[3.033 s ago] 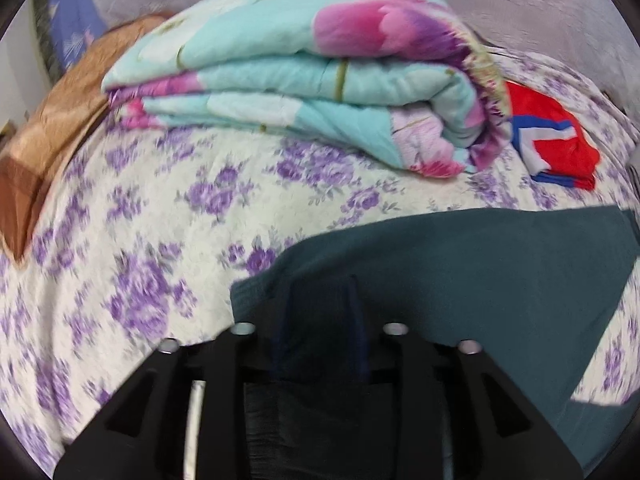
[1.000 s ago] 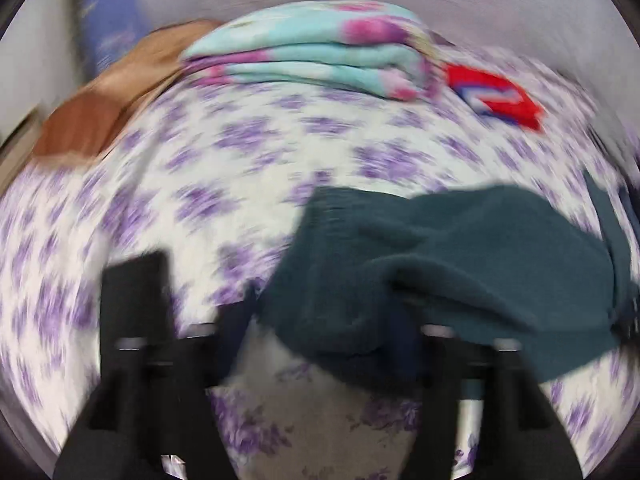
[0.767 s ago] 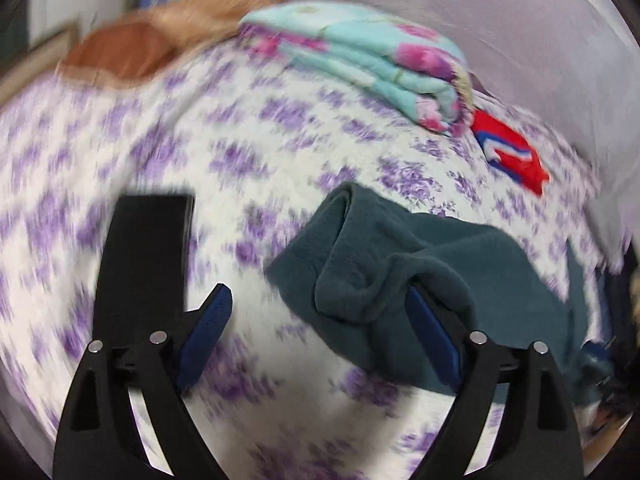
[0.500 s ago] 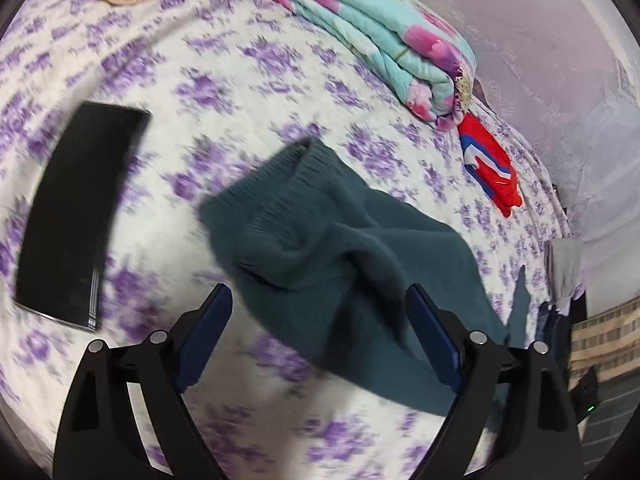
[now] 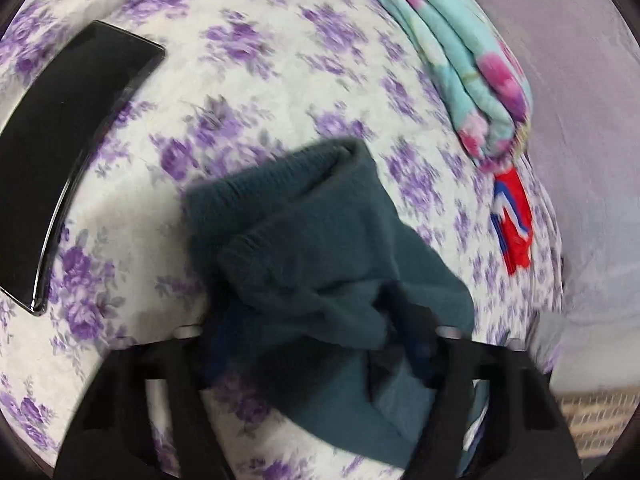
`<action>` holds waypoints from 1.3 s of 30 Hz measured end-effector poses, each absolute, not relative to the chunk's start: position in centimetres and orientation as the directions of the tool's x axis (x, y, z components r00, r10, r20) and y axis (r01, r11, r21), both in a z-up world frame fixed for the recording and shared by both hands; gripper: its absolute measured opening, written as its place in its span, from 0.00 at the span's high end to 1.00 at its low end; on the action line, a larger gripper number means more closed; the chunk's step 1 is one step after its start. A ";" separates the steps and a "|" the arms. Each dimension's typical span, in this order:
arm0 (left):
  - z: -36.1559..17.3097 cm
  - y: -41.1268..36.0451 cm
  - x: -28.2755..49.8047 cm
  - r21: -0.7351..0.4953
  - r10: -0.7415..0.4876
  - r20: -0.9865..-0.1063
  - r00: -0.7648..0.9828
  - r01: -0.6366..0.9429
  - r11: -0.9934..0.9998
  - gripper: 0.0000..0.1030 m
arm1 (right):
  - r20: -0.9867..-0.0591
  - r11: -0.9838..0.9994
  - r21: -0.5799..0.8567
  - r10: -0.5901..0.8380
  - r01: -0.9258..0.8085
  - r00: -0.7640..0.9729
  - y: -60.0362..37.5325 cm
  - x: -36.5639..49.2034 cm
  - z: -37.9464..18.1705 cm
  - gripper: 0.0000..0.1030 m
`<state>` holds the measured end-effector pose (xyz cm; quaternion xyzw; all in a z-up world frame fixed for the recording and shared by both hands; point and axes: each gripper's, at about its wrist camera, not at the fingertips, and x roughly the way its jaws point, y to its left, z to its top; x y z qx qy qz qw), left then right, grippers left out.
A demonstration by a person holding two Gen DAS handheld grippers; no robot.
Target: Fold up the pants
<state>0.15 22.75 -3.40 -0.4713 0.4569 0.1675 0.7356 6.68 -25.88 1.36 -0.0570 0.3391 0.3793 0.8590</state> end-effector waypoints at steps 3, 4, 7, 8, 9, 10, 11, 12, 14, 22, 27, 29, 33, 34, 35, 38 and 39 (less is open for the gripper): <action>-2.2 22.7 -0.2 -0.514 -0.125 -0.828 0.547 -0.652 0.558 0.83 | -0.632 0.714 0.159 0.604 -0.682 0.485 -25.9 6.9 1.2 0.38; -1.3 22.6 -0.5 -0.488 -0.082 -0.830 0.552 -0.646 0.587 0.85 | -0.634 0.716 0.159 0.602 -0.680 0.485 -25.8 6.9 1.1 0.38; 1.7 22.2 -1.6 -0.366 0.083 -0.824 0.561 -0.637 0.678 0.85 | -0.647 0.721 0.161 0.593 -0.674 0.479 -25.6 7.2 0.8 0.38; 1.8 22.3 -1.6 -0.327 0.111 -0.829 0.548 -0.636 0.699 0.84 | -0.659 0.728 0.152 0.579 -0.668 0.481 -25.4 7.3 0.6 0.38; 1.6 22.6 -1.6 -0.294 0.132 -0.838 0.529 -0.642 0.708 0.83 | -0.674 0.740 0.138 0.557 -0.658 0.485 -25.2 7.5 0.3 0.38; 0.7 22.9 -1.3 -0.235 0.171 -0.857 0.486 -0.664 0.710 0.83 | -0.701 0.762 0.119 0.518 -0.636 0.490 -25.1 7.9 -0.2 0.38; -0.6 23.3 -0.9 -0.161 0.212 -0.878 0.429 -0.682 0.713 0.73 | -0.716 0.780 0.109 0.492 -0.617 0.495 -25.2 8.2 -0.5 0.38; -1.4 23.6 -0.8 -0.119 0.232 -0.889 0.395 -0.688 0.715 0.57 | -0.725 0.795 0.104 0.472 -0.597 0.501 -25.5 8.5 -0.6 0.38; -2.4 23.9 -1.3 -0.098 0.260 -0.884 0.388 -0.699 0.708 0.51 | -0.727 0.823 0.103 0.445 -0.558 0.523 -26.4 9.0 0.0 0.38; 3.6 19.5 -2.4 -0.020 0.427 -0.725 0.540 -0.636 0.771 0.35 | -0.755 0.942 -0.020 0.206 -0.336 0.623 -26.7 17.3 2.1 0.38; 3.8 14.1 -0.7 0.004 0.340 -0.671 0.658 -0.456 0.890 0.26 | -0.833 0.977 -0.114 0.006 -0.182 0.553 -24.3 24.7 -1.4 0.38; 2.4 12.6 0.7 0.075 0.363 -0.683 0.634 -0.434 0.898 0.25 | -0.852 0.979 -0.158 -0.069 -0.130 0.519 -24.1 27.0 -3.2 0.43; -1.3 12.8 3.0 0.097 0.343 -0.760 0.552 -0.425 0.900 0.25 | -0.850 0.992 -0.098 -0.044 -0.076 0.526 -26.4 26.7 -2.8 0.94; -2.2 13.2 3.0 0.092 0.335 -0.778 0.532 -0.431 0.898 0.25 | -0.829 0.996 -0.049 -0.002 -0.069 0.559 -27.7 25.5 -1.5 0.94; -2.7 13.7 2.9 0.070 0.315 -0.789 0.527 -0.432 0.899 0.24 | -0.800 0.998 0.009 0.046 -0.064 0.598 -29.5 23.7 0.3 0.94; -2.9 14.8 2.8 0.015 0.273 -0.800 0.534 -0.437 0.899 0.23 | -0.698 0.986 0.153 0.160 -0.073 0.698 -35.0 17.4 5.5 0.94; -2.9 14.9 2.9 0.029 0.283 -0.799 0.531 -0.436 0.900 0.23 | -0.659 0.977 0.203 0.188 -0.068 0.728 -37.6 14.6 7.2 0.94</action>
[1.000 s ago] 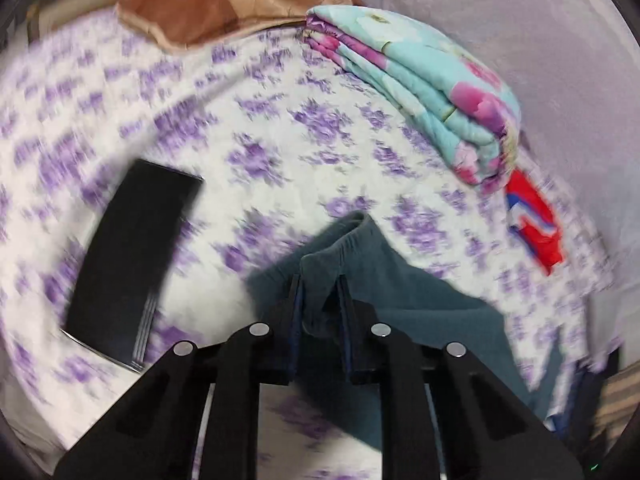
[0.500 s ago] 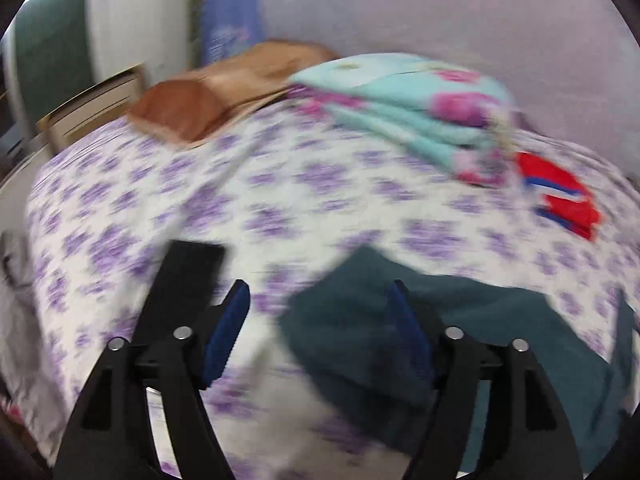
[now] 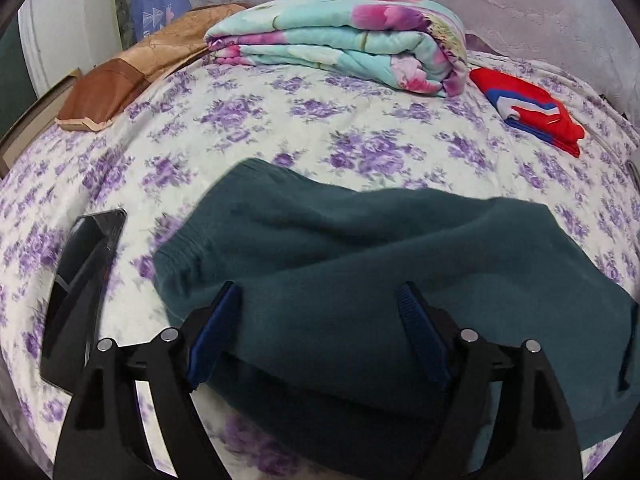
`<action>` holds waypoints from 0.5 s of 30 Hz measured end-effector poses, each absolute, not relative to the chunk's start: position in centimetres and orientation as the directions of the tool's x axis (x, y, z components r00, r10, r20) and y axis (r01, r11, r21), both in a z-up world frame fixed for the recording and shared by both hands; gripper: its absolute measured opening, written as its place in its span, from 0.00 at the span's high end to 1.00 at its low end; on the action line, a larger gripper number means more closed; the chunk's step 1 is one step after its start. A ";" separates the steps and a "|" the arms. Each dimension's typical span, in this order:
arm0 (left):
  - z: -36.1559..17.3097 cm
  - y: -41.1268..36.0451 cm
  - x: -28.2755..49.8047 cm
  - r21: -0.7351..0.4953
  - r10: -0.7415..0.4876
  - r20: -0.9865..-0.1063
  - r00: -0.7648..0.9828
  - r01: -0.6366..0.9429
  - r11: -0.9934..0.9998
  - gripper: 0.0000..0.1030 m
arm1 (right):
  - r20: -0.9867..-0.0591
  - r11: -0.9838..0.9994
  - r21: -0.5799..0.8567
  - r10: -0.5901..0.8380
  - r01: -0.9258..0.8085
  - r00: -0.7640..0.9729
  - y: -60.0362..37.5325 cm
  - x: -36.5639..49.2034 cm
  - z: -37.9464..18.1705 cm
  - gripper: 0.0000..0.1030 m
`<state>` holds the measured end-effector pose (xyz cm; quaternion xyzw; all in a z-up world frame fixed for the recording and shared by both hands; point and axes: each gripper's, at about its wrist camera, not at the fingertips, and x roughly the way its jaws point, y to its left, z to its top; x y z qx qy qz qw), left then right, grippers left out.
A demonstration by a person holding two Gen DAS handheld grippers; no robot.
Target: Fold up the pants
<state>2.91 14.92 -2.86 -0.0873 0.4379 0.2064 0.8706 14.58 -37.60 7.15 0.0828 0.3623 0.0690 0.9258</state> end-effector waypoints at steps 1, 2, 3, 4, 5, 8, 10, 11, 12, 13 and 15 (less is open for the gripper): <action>-2.8 14.9 3.1 0.054 0.300 -0.795 0.528 -0.430 0.901 0.23 | -0.636 0.969 0.240 0.204 -0.061 0.744 -39.5 12.6 8.0 0.94; -2.7 15.0 3.1 0.069 0.309 -0.793 0.526 -0.426 0.902 0.23 | -0.615 0.961 0.271 0.213 -0.050 0.759 -41.6 10.2 8.5 0.94; -2.7 15.1 3.2 0.073 0.309 -0.794 0.524 -0.422 0.904 0.23 | -0.602 0.952 0.302 0.228 -0.046 0.765 -43.7 7.9 8.4 0.94; -2.8 15.1 3.3 0.069 0.301 -0.797 0.523 -0.416 0.906 0.23 | -0.602 0.941 0.337 0.249 -0.042 0.759 -45.4 6.0 7.6 0.94; -2.8 15.1 3.4 0.067 0.295 -0.800 0.522 -0.411 0.909 0.23 | -0.616 0.933 0.360 0.260 -0.028 0.744 -46.6 4.7 6.4 0.94; -2.7 15.1 3.4 0.083 0.302 -0.801 0.517 -0.404 0.911 0.23 | -0.720 0.929 0.368 0.253 0.046 0.646 -49.0 2.1 0.6 0.93; -2.3 14.8 3.3 0.098 0.317 -0.798 0.512 -0.407 0.908 0.23 | -0.786 0.943 0.317 0.198 0.106 0.586 -49.7 0.9 -2.3 0.89; -2.0 14.6 3.1 0.113 0.331 -0.792 0.513 -0.410 0.905 0.23 | -0.784 0.938 0.329 0.207 0.109 0.586 -50.0 0.4 -2.7 0.90; -1.7 14.4 2.9 0.129 0.347 -0.784 0.515 -0.412 0.902 0.23 | -0.768 0.934 0.345 0.221 0.097 0.601 -50.2 -0.2 -2.3 0.88; -1.3 14.1 2.6 0.151 0.371 -0.769 0.521 -0.416 0.897 0.23 | -0.751 0.936 0.341 0.218 0.084 0.623 -50.3 -0.7 -1.6 0.78; -0.5 13.7 2.0 0.164 0.386 -0.752 0.535 -0.416 0.895 0.23 | -0.706 0.940 0.335 0.209 0.060 0.677 -50.4 -1.2 0.2 0.60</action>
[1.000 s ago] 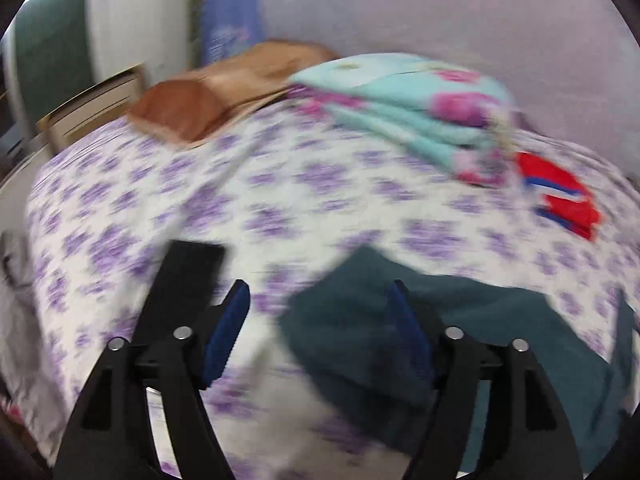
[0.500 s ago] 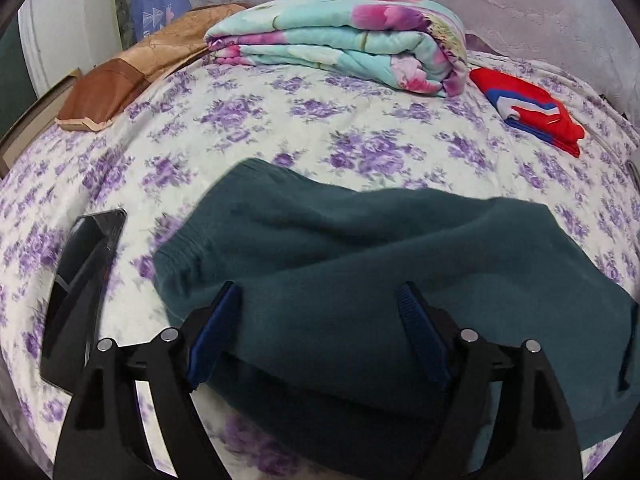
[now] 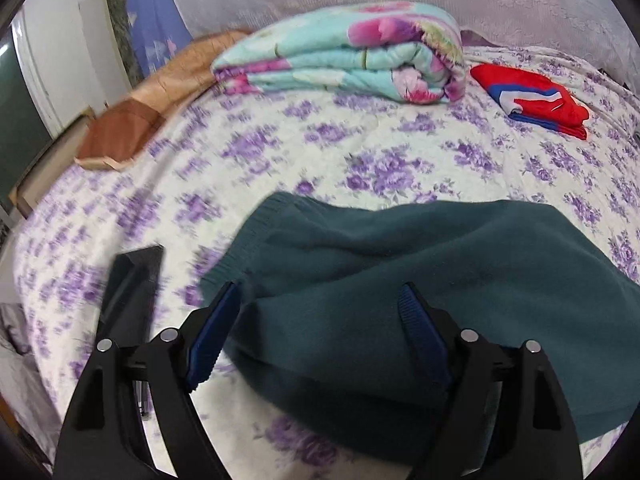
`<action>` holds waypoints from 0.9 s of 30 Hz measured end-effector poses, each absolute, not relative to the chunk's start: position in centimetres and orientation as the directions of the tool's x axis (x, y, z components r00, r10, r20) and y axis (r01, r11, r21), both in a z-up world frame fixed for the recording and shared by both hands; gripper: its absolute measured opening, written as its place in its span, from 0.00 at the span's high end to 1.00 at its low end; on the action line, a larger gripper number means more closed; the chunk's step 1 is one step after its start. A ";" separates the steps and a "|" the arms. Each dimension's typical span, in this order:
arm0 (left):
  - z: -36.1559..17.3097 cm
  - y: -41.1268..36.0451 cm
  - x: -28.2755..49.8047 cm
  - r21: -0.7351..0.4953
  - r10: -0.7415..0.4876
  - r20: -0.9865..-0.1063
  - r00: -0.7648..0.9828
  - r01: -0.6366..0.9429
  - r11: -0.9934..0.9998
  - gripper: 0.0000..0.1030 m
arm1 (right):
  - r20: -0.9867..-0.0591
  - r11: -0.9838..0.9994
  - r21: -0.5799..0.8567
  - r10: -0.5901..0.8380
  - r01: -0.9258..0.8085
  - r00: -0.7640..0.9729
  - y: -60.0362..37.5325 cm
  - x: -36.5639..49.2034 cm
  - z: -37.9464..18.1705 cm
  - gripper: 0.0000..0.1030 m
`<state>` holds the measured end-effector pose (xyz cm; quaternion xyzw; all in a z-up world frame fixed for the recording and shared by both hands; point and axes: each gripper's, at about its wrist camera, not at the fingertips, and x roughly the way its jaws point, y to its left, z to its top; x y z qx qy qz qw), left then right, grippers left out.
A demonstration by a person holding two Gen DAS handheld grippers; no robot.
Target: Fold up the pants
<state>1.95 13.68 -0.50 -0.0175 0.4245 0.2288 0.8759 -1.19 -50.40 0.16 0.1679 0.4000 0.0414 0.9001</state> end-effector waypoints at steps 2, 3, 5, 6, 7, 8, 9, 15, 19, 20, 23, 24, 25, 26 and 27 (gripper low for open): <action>0.1 13.4 1.4 0.140 0.370 -0.744 0.556 -0.411 0.901 0.23 | -0.683 0.939 0.341 0.215 0.045 0.698 -50.0 -0.7 1.0 0.59; 0.4 13.2 1.2 0.130 0.362 -0.742 0.564 -0.409 0.903 0.23 | -0.703 0.953 0.296 0.166 0.072 0.691 -49.7 -0.1 0.8 0.59; 0.6 12.5 0.9 0.125 0.356 -0.741 0.570 -0.403 0.906 0.23 | -0.710 0.974 0.198 0.064 0.112 0.701 -49.2 0.7 0.7 0.59; 0.5 12.1 0.8 0.128 0.355 -0.741 0.570 -0.399 0.908 0.23 | -0.690 0.980 0.141 -0.003 0.138 0.724 -48.7 0.8 1.0 0.59; 0.3 11.7 0.7 0.139 0.358 -0.745 0.562 -0.395 0.908 0.23 | -0.671 0.982 0.121 -0.025 0.143 0.741 -48.5 0.9 1.1 0.59; 0.0 11.5 0.7 0.149 0.361 -0.750 0.554 -0.391 0.908 0.23 | -0.656 0.986 0.122 -0.005 0.112 0.755 -48.1 1.2 1.2 0.59; -0.2 11.4 0.8 0.155 0.362 -0.755 0.548 -0.387 0.909 0.23 | -0.662 0.990 0.123 0.034 0.065 0.749 -47.8 1.8 1.2 0.59; -0.6 10.5 0.5 0.145 0.344 -0.762 0.549 -0.373 0.916 0.23 | -0.762 0.997 0.081 0.053 0.015 0.645 -48.4 6.7 -1.1 0.54; -1.2 9.4 0.5 0.152 0.322 -0.772 0.548 -0.334 0.930 0.23 | -0.772 1.000 -0.003 0.006 -0.014 0.636 -47.6 6.7 -1.9 0.89; -1.7 9.3 0.8 0.164 0.330 -0.780 0.532 -0.335 0.928 0.23 | -0.760 1.000 0.011 0.017 -0.014 0.650 -47.8 6.1 -1.4 0.90; -2.1 9.8 1.2 0.146 0.319 -0.796 0.515 -0.350 0.926 0.22 | -0.716 0.999 0.009 -0.021 0.039 0.698 -49.2 5.1 -0.1 0.91; -2.1 9.9 1.2 0.137 0.315 -0.798 0.513 -0.355 0.925 0.22 | -0.715 0.998 -0.020 -0.056 0.060 0.697 -49.4 5.3 -0.3 0.96; -2.0 10.2 1.2 0.122 0.307 -0.802 0.512 -0.363 0.924 0.22 | -0.737 0.996 -0.056 -0.084 0.063 0.671 -49.1 5.8 -1.3 0.93; -2.1 10.4 1.3 0.113 0.299 -0.808 0.507 -0.365 0.924 0.22 | -0.760 0.994 -0.094 -0.110 0.059 0.641 -48.7 6.2 -2.4 0.90; -2.0 10.6 1.2 0.105 0.293 -0.813 0.504 -0.369 0.923 0.22 | -0.755 0.991 -0.117 -0.129 0.061 0.642 -48.5 6.3 -2.6 0.89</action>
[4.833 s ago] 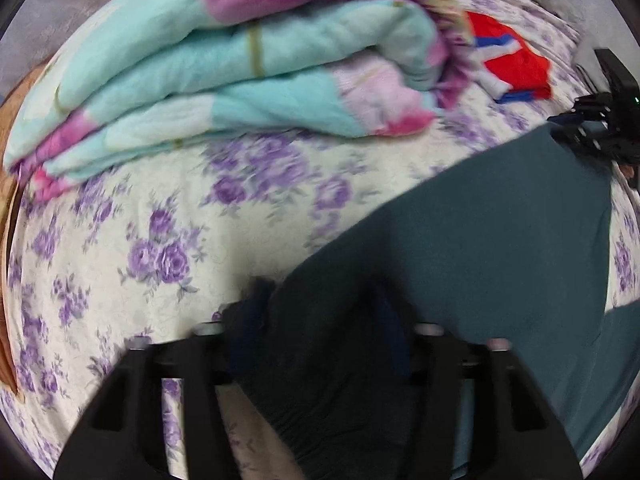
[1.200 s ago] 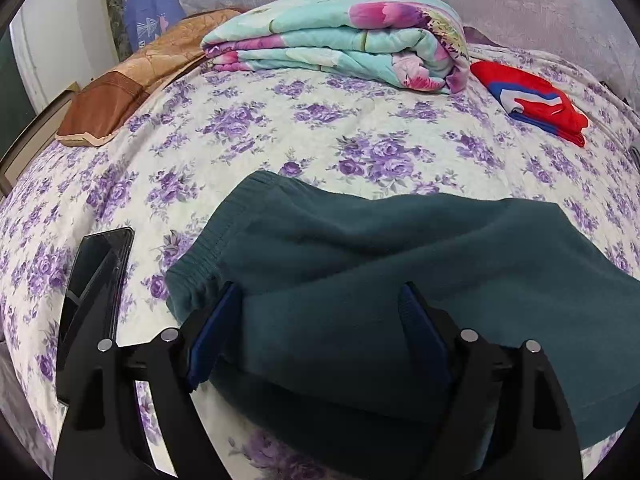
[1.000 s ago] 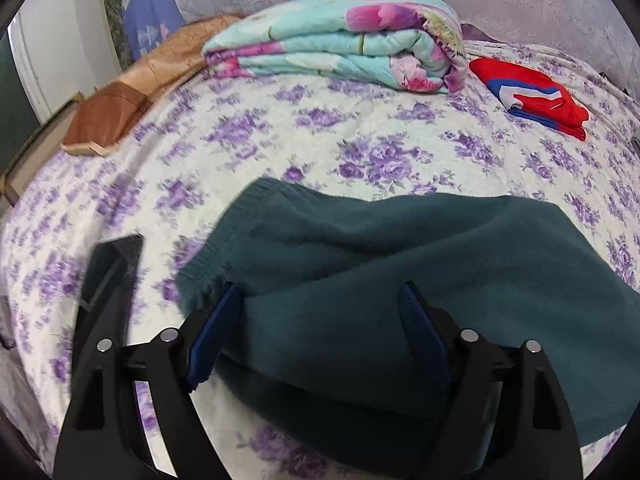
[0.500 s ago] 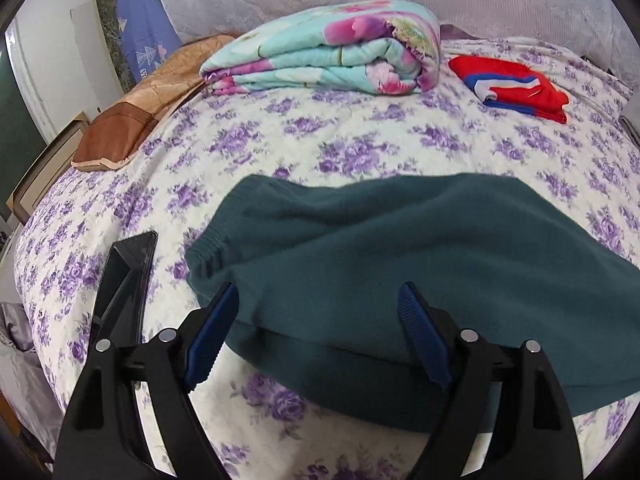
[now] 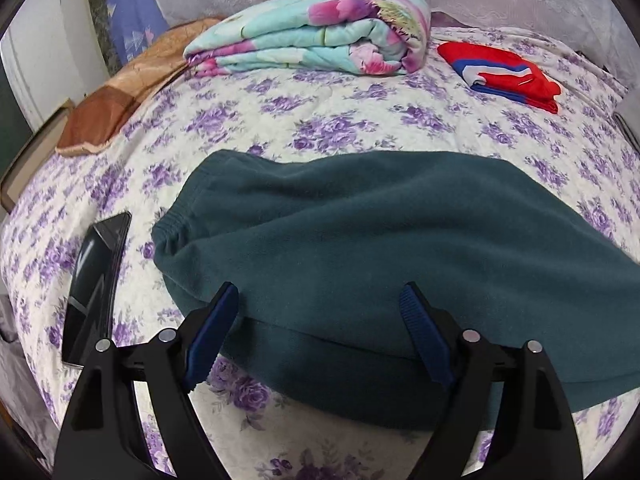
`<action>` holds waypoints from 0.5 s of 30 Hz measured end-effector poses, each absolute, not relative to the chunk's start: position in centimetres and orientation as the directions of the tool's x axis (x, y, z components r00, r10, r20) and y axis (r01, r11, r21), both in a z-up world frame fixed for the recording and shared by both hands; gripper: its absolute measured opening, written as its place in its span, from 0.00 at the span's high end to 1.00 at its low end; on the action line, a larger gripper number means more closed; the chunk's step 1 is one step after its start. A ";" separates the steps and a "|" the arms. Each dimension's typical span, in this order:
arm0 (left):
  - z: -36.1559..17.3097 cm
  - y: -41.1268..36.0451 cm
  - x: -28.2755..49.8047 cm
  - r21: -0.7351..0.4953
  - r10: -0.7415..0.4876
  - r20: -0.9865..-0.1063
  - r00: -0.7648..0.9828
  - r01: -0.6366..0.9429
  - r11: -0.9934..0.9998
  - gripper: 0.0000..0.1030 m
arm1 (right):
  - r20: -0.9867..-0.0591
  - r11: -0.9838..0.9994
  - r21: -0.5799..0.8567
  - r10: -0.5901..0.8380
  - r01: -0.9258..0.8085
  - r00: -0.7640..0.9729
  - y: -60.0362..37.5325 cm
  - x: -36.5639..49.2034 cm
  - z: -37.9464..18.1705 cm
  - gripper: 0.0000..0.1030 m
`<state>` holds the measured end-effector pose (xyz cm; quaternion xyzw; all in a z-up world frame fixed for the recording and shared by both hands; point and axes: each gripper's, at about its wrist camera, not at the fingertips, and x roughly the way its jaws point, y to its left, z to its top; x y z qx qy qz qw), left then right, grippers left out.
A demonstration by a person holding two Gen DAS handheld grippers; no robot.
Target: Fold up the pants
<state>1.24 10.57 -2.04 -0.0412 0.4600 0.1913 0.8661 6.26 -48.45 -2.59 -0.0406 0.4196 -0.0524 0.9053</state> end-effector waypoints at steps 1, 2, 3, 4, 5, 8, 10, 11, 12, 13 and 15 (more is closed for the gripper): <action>-1.9 10.7 1.1 0.097 0.289 -0.813 0.505 -0.373 0.923 0.22 | -0.751 0.989 -0.130 -0.145 0.071 0.644 -48.2 6.0 -1.9 0.87; -1.7 10.8 0.8 0.083 0.282 -0.812 0.512 -0.377 0.923 0.22 | -0.743 0.988 -0.123 -0.153 0.091 0.652 -48.2 5.7 -1.1 0.83; -1.6 11.0 0.5 0.075 0.277 -0.810 0.517 -0.377 0.923 0.22 | -0.720 0.988 -0.106 -0.154 0.112 0.677 -48.2 5.2 0.0 0.74; -1.4 11.1 0.1 0.068 0.272 -0.811 0.518 -0.378 0.923 0.22 | -0.682 0.990 -0.082 -0.139 0.114 0.718 -47.9 4.4 1.4 0.63; -1.2 11.3 -0.2 0.064 0.270 -0.812 0.518 -0.381 0.922 0.22 | -0.649 0.993 -0.065 -0.118 0.100 0.752 -47.4 3.5 2.3 0.57; -0.5 11.7 -1.1 0.058 0.268 -0.808 0.524 -0.381 0.923 0.22 | -0.620 0.997 -0.029 0.041 -0.076 0.784 -43.8 2.3 3.4 0.47; -0.2 12.3 -1.4 0.074 0.289 -0.804 0.519 -0.395 0.916 0.22 | -0.644 0.980 0.023 0.166 -0.197 0.747 -41.1 2.3 2.6 0.47; -0.2 12.6 -1.6 0.082 0.302 -0.804 0.512 -0.407 0.910 0.22 | -0.656 0.967 0.051 0.222 -0.251 0.721 -39.7 2.5 2.1 0.47; -0.2 13.0 -1.8 0.088 0.310 -0.808 0.502 -0.417 0.905 0.22 | -0.670 0.947 0.072 0.278 -0.313 0.689 -37.8 2.7 1.3 0.47; -0.3 13.4 -2.1 0.085 0.307 -0.814 0.493 -0.423 0.902 0.22 | -0.678 0.934 0.078 0.307 -0.350 0.668 -36.4 2.8 0.9 0.47; -0.2 13.8 -2.8 0.079 0.293 -0.816 0.498 -0.407 0.910 0.22 | -0.693 0.896 0.078 0.363 -0.436 0.622 -32.6 3.0 0.3 0.47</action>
